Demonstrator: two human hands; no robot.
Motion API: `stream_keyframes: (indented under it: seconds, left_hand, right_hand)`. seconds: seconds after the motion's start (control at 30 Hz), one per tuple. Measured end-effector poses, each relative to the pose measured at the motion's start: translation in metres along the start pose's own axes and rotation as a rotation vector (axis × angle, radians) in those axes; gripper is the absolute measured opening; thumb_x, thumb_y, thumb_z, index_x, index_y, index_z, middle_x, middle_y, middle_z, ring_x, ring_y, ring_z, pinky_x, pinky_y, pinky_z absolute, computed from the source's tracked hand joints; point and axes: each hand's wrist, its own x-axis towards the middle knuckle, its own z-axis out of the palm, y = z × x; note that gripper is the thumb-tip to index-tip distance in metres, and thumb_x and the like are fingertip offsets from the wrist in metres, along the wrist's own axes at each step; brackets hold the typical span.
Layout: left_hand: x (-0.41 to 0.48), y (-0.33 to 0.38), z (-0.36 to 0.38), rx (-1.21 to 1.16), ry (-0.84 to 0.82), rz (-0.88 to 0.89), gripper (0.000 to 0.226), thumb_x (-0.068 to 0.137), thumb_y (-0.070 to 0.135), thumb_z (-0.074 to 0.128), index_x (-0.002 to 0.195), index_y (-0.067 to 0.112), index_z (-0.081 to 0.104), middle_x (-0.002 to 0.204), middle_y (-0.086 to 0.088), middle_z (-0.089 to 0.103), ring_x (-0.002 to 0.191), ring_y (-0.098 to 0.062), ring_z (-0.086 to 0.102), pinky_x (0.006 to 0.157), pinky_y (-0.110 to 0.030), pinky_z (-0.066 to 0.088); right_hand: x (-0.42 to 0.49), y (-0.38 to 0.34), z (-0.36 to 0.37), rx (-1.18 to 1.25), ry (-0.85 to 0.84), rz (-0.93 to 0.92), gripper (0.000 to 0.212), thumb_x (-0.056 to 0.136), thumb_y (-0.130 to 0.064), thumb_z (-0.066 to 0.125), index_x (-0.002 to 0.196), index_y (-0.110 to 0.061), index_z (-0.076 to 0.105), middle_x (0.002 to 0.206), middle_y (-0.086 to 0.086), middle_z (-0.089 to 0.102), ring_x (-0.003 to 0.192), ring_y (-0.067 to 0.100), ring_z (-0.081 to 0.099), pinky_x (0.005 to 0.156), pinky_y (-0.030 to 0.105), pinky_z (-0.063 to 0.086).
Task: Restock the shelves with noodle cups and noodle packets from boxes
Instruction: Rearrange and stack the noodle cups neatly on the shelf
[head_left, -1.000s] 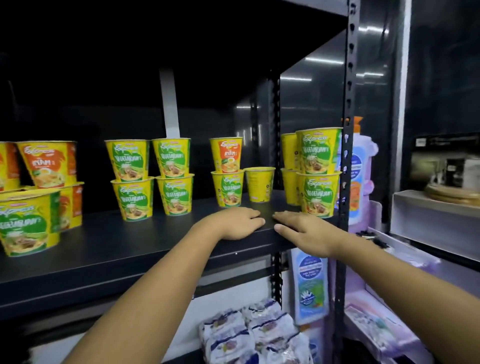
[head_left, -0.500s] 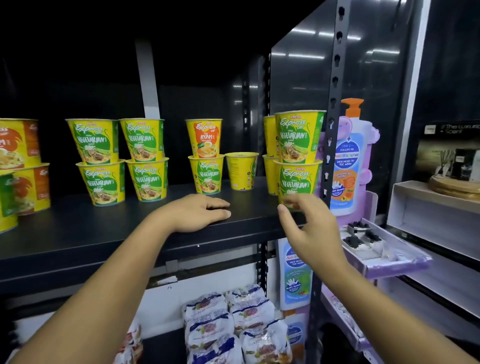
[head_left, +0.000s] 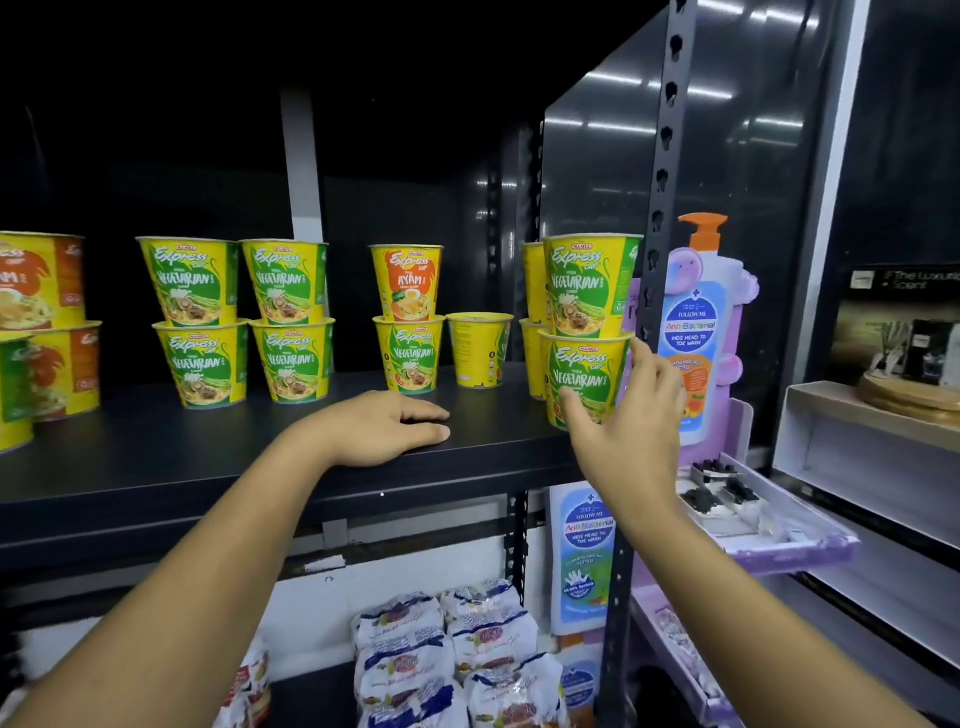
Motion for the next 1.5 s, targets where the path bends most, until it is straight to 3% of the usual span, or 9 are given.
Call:
stream_keyframes:
  seconds: [0.2, 0.63, 0.8, 1.0, 1.1, 1.2, 1.3, 1.43, 1.5]
  left_hand:
    - [0.0, 0.0, 0.0, 0.004, 0.014, -0.003, 0.048, 0.1, 0.059, 0.053, 0.146, 0.044, 0.055, 0.157, 0.017, 0.046, 0.146, -0.012, 0.04, 0.118, -0.033, 0.03]
    - [-0.002, 0.001, -0.002, -0.023, 0.046, 0.003, 0.05, 0.099, 0.056, 0.057, 0.146, 0.039, 0.055, 0.155, 0.013, 0.049, 0.143, -0.012, 0.043, 0.11, -0.028, 0.033]
    - [-0.005, 0.003, -0.001, 0.015, 0.103, -0.026, 0.049, 0.099, 0.054, 0.059, 0.141, 0.03, 0.063, 0.148, 0.009, 0.058, 0.137, -0.013, 0.05, 0.106, -0.025, 0.037]
    - [-0.017, -0.005, -0.007, 0.03, 0.113, -0.067, 0.038, 0.098, 0.055, 0.057, 0.106, 0.025, 0.078, 0.1, 0.002, 0.074, 0.093, -0.017, 0.065, 0.087, -0.039, 0.054]
    - [-0.034, -0.022, -0.017, 0.029, 0.096, -0.103, 0.038, 0.101, 0.053, 0.055, 0.109, 0.023, 0.077, 0.087, 0.006, 0.069, 0.085, -0.017, 0.063, 0.076, -0.036, 0.049]
    - [-0.055, -0.045, -0.031, 0.057, 0.087, -0.168, 0.044, 0.1, 0.057, 0.054, 0.128, 0.028, 0.072, 0.111, 0.011, 0.071, 0.104, -0.013, 0.062, 0.088, -0.03, 0.048]
    - [-0.07, -0.071, -0.044, 0.085, 0.071, -0.246, 0.054, 0.099, 0.063, 0.052, 0.141, 0.031, 0.063, 0.143, 0.007, 0.061, 0.128, -0.016, 0.055, 0.103, -0.032, 0.043]
    - [-0.086, -0.086, -0.055, 0.028, 0.046, -0.278, 0.058, 0.098, 0.064, 0.053, 0.147, 0.032, 0.056, 0.152, 0.012, 0.052, 0.138, -0.013, 0.048, 0.108, -0.028, 0.036]
    - [-0.089, -0.088, -0.056, 0.003, 0.045, -0.255, 0.052, 0.1, 0.06, 0.054, 0.145, 0.034, 0.058, 0.15, 0.013, 0.055, 0.135, -0.011, 0.049, 0.108, -0.027, 0.037]
  right_hand:
    - [0.004, -0.001, 0.006, 0.033, -0.031, -0.014, 0.093, 0.083, -0.042, 0.08, 0.156, -0.027, 0.025, 0.138, 0.007, 0.039, 0.126, 0.028, 0.042, 0.094, 0.043, 0.046]
    - [0.008, -0.018, 0.016, 0.146, -0.155, -0.077, 0.076, 0.08, -0.042, 0.084, 0.141, -0.034, 0.04, 0.135, -0.003, 0.04, 0.113, 0.018, 0.056, 0.084, 0.032, 0.048]
    - [0.003, -0.038, 0.032, 0.204, -0.242, -0.117, 0.078, 0.079, -0.045, 0.084, 0.142, -0.033, 0.04, 0.136, -0.004, 0.039, 0.117, 0.016, 0.052, 0.093, 0.036, 0.052]
    - [-0.004, -0.066, 0.065, 0.335, -0.353, -0.133, 0.08, 0.077, -0.043, 0.086, 0.142, -0.034, 0.041, 0.133, -0.004, 0.041, 0.116, 0.017, 0.054, 0.096, 0.039, 0.053]
    - [-0.007, -0.083, 0.08, 0.351, -0.407, -0.152, 0.078, 0.076, -0.048, 0.086, 0.138, -0.037, 0.041, 0.13, -0.006, 0.043, 0.109, 0.016, 0.057, 0.09, 0.041, 0.055]
    - [-0.008, -0.102, 0.092, 0.364, -0.48, -0.148, 0.076, 0.074, -0.05, 0.086, 0.134, -0.037, 0.041, 0.128, -0.005, 0.046, 0.094, 0.012, 0.06, 0.085, 0.04, 0.056]
    - [-0.008, -0.122, 0.104, 0.464, -0.564, -0.086, 0.083, 0.072, -0.046, 0.09, 0.133, -0.039, 0.034, 0.127, -0.007, 0.05, 0.105, 0.013, 0.062, 0.09, 0.04, 0.056]
    - [-0.004, -0.147, 0.115, 0.625, -0.771, 0.079, 0.093, 0.076, -0.029, 0.091, 0.14, -0.031, 0.024, 0.107, -0.022, 0.048, 0.101, 0.0, 0.056, 0.09, 0.025, 0.048]
    - [-0.001, -0.154, 0.121, 0.669, -0.899, 0.14, 0.097, 0.073, -0.031, 0.093, 0.143, -0.029, 0.026, 0.112, -0.019, 0.057, 0.107, 0.004, 0.06, 0.093, 0.029, 0.052]
